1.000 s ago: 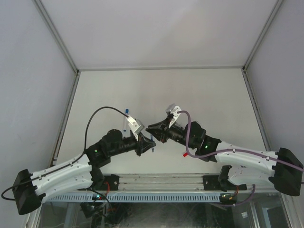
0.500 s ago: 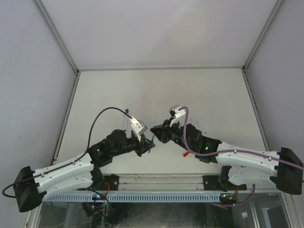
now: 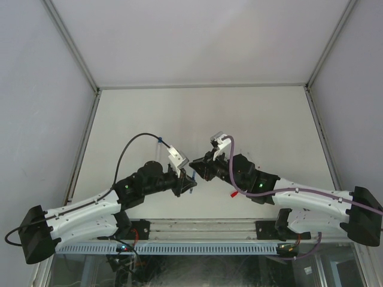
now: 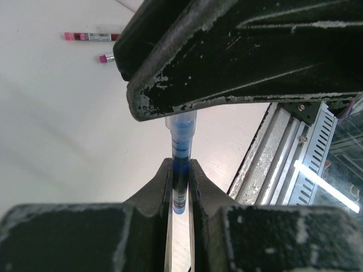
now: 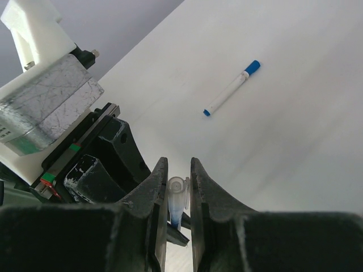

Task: Insert the pens into the pen caps
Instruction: Press the pen cap onto the pen.

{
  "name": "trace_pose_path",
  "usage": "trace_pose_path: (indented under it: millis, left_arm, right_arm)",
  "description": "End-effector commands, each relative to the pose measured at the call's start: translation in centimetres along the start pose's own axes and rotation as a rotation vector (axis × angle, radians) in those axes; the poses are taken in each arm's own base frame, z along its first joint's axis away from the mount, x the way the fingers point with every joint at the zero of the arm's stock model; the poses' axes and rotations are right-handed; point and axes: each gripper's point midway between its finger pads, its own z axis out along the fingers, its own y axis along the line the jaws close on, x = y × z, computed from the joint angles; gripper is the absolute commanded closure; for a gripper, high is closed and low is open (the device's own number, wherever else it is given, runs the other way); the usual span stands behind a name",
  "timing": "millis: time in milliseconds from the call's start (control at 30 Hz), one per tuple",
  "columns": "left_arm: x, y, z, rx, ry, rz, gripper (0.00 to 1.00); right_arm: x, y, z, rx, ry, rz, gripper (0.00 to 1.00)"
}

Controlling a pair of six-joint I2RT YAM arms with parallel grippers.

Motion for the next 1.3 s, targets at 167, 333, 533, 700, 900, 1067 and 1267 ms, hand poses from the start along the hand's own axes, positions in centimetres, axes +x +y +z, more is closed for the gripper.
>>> trace_pose_path:
  millis: [167,333,533,700,900,1067,1267]
  left_arm:
    - [-12.9,-2.7,-2.2,0.044,-0.388,0.044,1.0]
    - [-13.1,-2.0,-2.1,-0.001,-0.381,0.016,1.0]
    - [-13.3,-1.6,-2.0,-0.02,-0.386,0.01,1.0]
    - [-13.4,-1.6,-1.9,-0.021,-0.389,0.007,1.0]
    - [-13.5,-1.6,-2.1,-0.023,-0.397,-0.007,1.0]
    - [-14.0,-2.7,-2.4,0.032,-0.41,-0.008,1.0]
    - [-15.2,-4.8,-3.6,0.132,-0.453,-0.005,1.0]
  right_arm:
    - [3.9,1.8,-1.3,-0.157,0.176,-0.076,1.0]
    - [3.4,1.1,-1.3,-0.115,0.16,-0.055,1.0]
    - [2.9,-0.7,-1.4,0.032,0.145,0.021,1.0]
    - [2.8,-1.5,-1.6,0.112,0.133,0.068,1.0]
    - [2.7,-1.3,-1.8,0.093,0.135,0.032,1.0]
    - [3.8,0.8,-1.8,-0.066,0.17,-0.04,1.0]
    - [5.3,2.1,-1.9,-0.253,0.17,-0.064,1.0]
